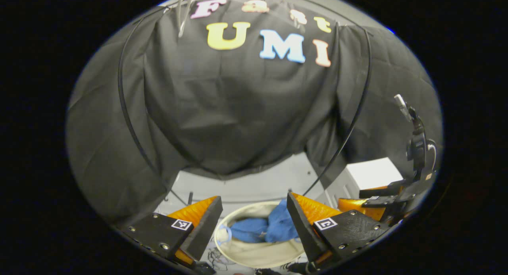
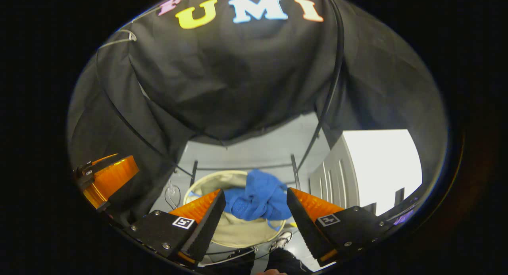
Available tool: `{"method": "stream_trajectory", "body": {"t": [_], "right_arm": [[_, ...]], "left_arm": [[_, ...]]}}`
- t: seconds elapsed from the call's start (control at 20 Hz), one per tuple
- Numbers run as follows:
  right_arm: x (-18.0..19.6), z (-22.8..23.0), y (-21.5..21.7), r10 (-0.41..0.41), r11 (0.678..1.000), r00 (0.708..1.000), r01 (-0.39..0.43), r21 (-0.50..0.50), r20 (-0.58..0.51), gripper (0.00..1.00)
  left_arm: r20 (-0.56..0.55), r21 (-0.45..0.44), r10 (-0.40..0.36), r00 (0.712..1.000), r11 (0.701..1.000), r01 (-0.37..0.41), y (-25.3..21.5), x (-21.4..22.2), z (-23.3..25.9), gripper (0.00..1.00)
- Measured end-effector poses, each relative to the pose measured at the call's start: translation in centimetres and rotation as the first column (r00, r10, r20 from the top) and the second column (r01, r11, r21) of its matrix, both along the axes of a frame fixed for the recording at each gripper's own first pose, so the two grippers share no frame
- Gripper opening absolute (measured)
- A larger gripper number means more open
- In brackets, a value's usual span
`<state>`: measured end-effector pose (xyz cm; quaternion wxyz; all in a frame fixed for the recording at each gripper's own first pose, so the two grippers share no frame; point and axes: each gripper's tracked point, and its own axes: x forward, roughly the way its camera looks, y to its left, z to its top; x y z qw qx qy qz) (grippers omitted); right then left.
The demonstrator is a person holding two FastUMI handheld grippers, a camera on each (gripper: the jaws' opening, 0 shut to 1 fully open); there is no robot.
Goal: Grasp the clothes on the hanger with both hands and then place them into the laundry hamper below.
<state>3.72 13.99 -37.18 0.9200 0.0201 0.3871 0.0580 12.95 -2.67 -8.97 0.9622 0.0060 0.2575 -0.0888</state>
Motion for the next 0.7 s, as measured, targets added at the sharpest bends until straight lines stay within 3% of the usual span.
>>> {"method": "stream_trajectory", "body": {"t": [0.1, 0.2, 0.3, 0.4, 0.45, 0.55, 0.7], "right_arm": [[1.8, 8.6, 0.0, 0.007, 0.999, 0.972, -0.016, 0.038, 0.233, 0.96], [2.9, 16.4, -1.7, -0.013, 1.000, 0.881, -0.001, 0.029, 0.473, 0.96], [2.9, 21.6, -1.8, -0.093, 0.992, 0.841, 0.033, 0.122, 0.532, 0.91], [3.1, 24.3, -1.6, -0.115, 0.983, 0.826, 0.015, 0.183, 0.551, 0.95], [3.2, 25.1, -1.4, -0.077, 0.988, 0.822, -0.015, 0.156, 0.564, 0.91], [3.4, 26.2, -1.9, -0.015, 0.996, 0.805, -0.041, 0.080, 0.594, 0.90], [3.2, 29.1, -3.2, -0.033, 0.995, 0.772, -0.032, 0.090, 0.635, 0.91]], "left_arm": [[0.195, -0.023, 0.002, 0.981, 1.000, 0.002, -1.4, 1.2, 8.7, 0.96], [0.343, -0.053, 0.016, 0.939, 0.999, 0.002, -2.3, 2.3, 16.8, 0.94], [0.387, -0.155, 0.069, 0.920, 0.988, -0.009, -3.6, 2.6, 22.8, 0.94], [0.436, -0.214, 0.025, 0.899, 0.974, 0.077, -6.4, 2.8, 29.1, 0.94], [0.463, -0.178, -0.025, 0.886, 0.977, 0.120, -7.5, 3.3, 31.5, 0.93], [0.504, -0.086, -0.046, 0.863, 0.991, 0.102, -7.6, 3.5, 33.4, 0.93], [0.523, -0.101, -0.017, 0.852, 0.991, 0.082, -7.7, 3.1, 34.1, 0.93]]}}
